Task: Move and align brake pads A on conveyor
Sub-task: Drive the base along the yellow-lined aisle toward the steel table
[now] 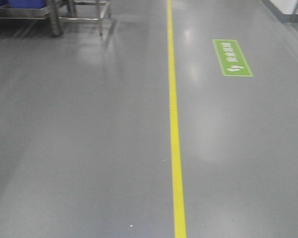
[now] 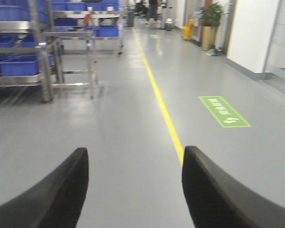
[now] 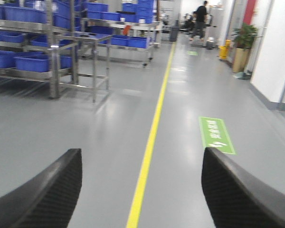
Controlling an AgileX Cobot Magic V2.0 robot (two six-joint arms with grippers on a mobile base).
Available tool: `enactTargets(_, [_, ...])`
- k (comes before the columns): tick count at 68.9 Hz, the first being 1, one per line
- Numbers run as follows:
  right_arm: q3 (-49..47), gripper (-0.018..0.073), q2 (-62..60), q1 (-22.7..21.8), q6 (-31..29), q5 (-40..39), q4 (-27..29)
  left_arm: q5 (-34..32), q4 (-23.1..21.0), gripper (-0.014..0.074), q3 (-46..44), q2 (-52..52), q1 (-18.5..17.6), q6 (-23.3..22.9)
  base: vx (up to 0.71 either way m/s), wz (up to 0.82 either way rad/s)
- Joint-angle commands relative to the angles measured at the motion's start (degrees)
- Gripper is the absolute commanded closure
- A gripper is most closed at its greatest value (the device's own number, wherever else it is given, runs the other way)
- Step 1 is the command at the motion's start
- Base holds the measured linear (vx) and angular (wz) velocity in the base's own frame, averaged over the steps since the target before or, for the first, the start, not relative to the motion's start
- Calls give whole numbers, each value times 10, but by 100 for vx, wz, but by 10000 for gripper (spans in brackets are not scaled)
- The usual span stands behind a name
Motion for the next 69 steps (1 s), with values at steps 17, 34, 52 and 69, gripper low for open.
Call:
enactTargets(17, [-16,45,11,-1,-4,-45,-2,-43,-3,185,-16,6,-3,-1,11,-40])
enactTargets(34, [-16,45,11,-1,-4,-45,-2,-43,-3,185,-16,6,-3,-1,24,-21])
enactTargets(52, [-16,45,11,-1,-4,-45,-2,-43,-3,185,-16,6,-3,-1,43,3])
enactTargets(69, [-16,45,11,-1,-4,-45,-2,-43,-3,185,-16,6,-3,-1,57,12])
